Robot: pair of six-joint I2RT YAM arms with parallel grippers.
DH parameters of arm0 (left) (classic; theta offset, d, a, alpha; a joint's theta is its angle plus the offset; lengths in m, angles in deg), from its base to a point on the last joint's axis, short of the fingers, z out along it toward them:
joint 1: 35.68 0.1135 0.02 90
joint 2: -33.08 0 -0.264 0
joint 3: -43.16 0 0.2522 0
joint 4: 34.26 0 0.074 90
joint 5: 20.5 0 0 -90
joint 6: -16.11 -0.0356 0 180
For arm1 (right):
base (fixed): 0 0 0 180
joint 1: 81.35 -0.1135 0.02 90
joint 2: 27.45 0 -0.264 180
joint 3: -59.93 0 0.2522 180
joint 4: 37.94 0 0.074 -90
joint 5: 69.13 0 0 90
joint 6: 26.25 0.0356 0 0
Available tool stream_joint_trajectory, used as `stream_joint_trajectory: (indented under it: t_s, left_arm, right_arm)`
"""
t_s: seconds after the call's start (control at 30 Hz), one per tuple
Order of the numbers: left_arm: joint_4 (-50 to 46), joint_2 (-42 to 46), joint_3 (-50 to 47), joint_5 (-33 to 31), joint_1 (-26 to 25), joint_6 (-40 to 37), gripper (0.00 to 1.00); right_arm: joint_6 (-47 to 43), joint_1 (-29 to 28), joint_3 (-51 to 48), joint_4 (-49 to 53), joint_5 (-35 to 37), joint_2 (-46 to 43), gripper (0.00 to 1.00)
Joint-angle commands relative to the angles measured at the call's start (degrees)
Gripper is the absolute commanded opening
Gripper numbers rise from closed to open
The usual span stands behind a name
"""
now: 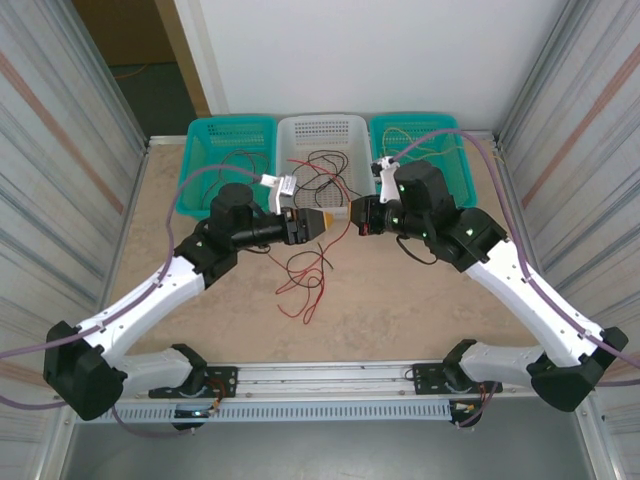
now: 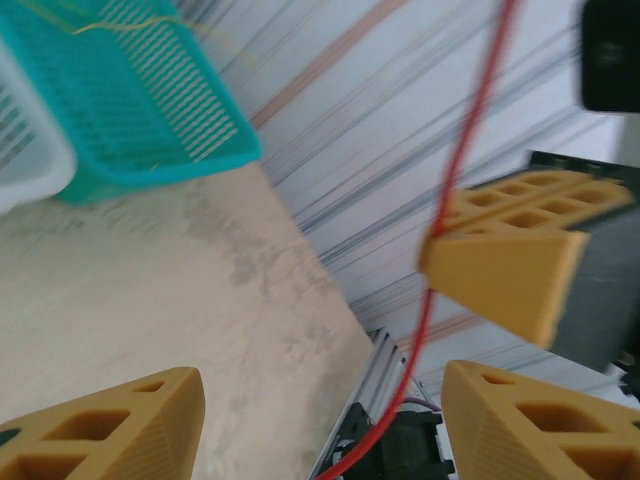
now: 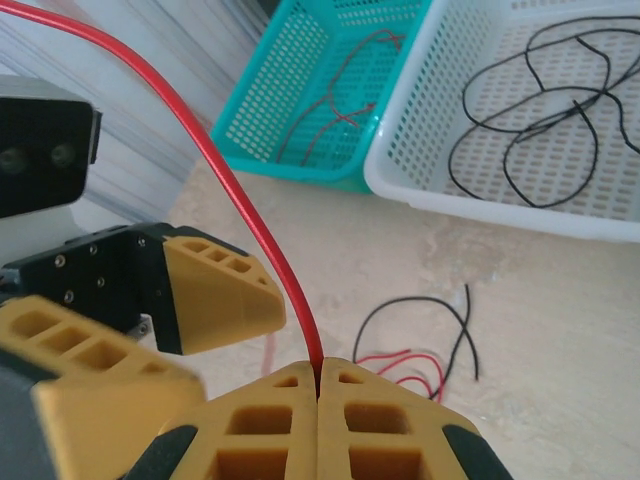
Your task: Untangle the cables
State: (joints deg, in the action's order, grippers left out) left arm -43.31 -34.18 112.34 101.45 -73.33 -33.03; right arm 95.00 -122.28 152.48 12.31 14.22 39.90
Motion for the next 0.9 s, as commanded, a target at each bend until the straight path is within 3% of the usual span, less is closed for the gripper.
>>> stream_joint_trajectory:
  t_s: [0.0, 0.17, 0.53, 0.67, 0.8, 0.87]
  left_arm:
    - [7.79, 0.74, 1.64, 4.46, -0.95, -3.31, 0.66]
    - [6.77, -1.65, 4.76, 7.47, -2.20, -5.55, 0.63]
    - [3.26, -5.60, 7.76, 7.05, -3.57, -6.95, 0.41]
    - [2.59, -5.29, 7.57, 5.17, -3.57, -7.28, 0.27]
    - [-1.36, -4.31, 8.14, -0.57, -3.62, -9.18, 0.04]
    - [-0.83, -3.48, 7.53, -2.04, -3.68, -9.87, 0.00]
  right_arm:
    - [1.88, 1.74, 1.90, -2.99, -6.09, -1.47, 0.00]
    - [4.64, 4.13, 1.77, -5.62, -10.39, -1.79, 0.00]
    - [7.85, 4.80, 1.09, -8.95, -12.29, -1.87, 0.00]
    - [8.90, 4.88, 0.33, -9.98, -12.85, -1.87, 0.00]
    - [10.07, 5.02, -0.62, -10.38, -13.00, -2.11, 0.00]
    - [11.30, 5.31, -1.74, -10.84, -13.06, -2.52, 0.00]
